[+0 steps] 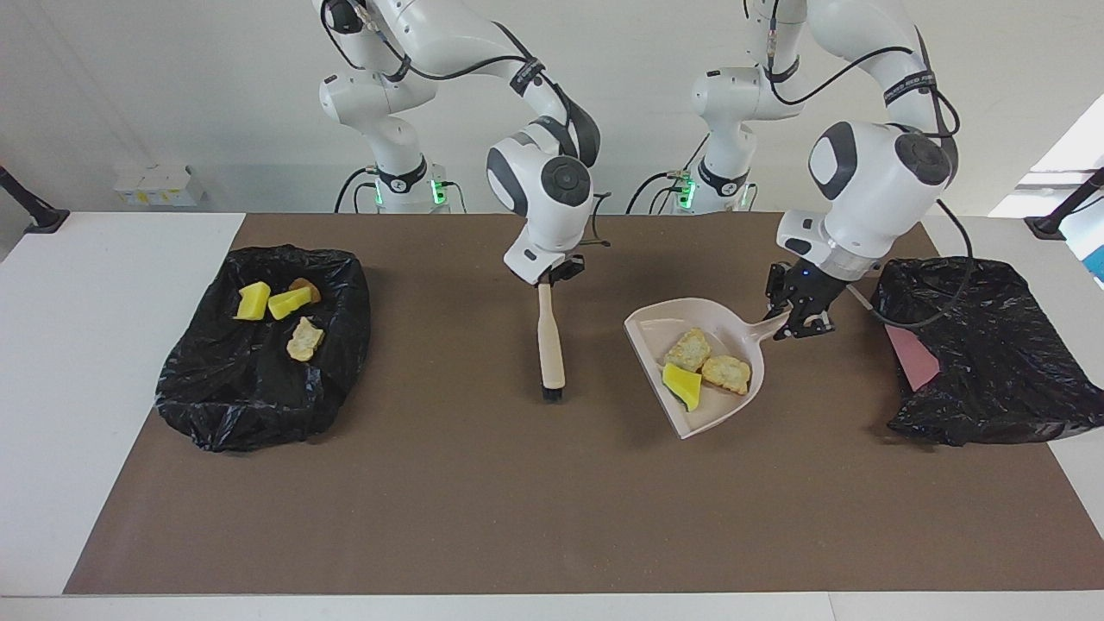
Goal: Sweep and dump trash in bin
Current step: 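Carry the filled dustpan with the left gripper toward the black bag, then tilt the dustpan with the left gripper to dump pieces into the bag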
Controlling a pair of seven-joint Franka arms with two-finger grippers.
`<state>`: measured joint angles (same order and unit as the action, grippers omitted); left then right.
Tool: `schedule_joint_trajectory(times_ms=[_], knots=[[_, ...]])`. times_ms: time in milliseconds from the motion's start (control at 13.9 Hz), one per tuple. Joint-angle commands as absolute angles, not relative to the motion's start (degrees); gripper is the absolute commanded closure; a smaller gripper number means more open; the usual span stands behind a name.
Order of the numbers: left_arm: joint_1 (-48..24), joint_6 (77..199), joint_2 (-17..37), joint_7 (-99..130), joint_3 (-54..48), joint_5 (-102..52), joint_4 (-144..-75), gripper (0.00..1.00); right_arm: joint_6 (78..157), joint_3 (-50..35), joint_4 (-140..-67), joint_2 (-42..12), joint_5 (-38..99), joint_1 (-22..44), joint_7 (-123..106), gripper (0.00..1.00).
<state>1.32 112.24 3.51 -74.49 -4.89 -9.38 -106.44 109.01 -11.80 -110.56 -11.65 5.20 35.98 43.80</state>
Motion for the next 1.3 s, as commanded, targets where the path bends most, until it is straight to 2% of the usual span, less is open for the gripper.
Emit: schedule_joint_trajectory(times_ms=[0, 144, 360, 576, 721, 1153, 1225], knots=[[6.6, 109.6, 4.3, -80.3, -5.4, -10.5, -103.4, 1.00, 117.3, -11.9, -120.5, -5.4, 10.1, 38.7, 45.2, 1.00], [9.8, 108.2, 4.7, -84.3, -5.3, -9.8, -102.1, 1.00, 120.2, -11.9, -125.2, -2.5, 11.3, 41.3, 46.6, 1.00], [16.7, 103.6, 6.2, -93.1, -5.4, -6.6, -98.4, 1.00, 120.9, -11.9, -128.4, -0.8, 13.0, 46.4, 52.1, 1.00], [22.1, 99.0, 9.0, -100.5, -5.4, -3.9, -92.7, 1.00, 125.1, -12.0, -131.6, 0.4, 15.5, 47.5, 52.1, 1.00], [25.1, 98.8, 9.2, -104.6, -5.3, -1.5, -91.9, 1.00, 128.8, -12.0, -134.0, 1.2, 16.3, 47.6, 50.4, 1.00], [34.3, 101.8, 11.7, -117.9, -5.3, 8.0, -86.7, 1.00, 128.6, -12.0, -134.1, 1.0, 19.9, 47.3, 42.3, 1.00], [34.5, 103.2, 12.1, -120.0, -5.3, 10.3, -86.1, 1.00, 128.4, -12.0, -134.1, 0.8, 19.9, 47.1, 42.0, 0.93]])
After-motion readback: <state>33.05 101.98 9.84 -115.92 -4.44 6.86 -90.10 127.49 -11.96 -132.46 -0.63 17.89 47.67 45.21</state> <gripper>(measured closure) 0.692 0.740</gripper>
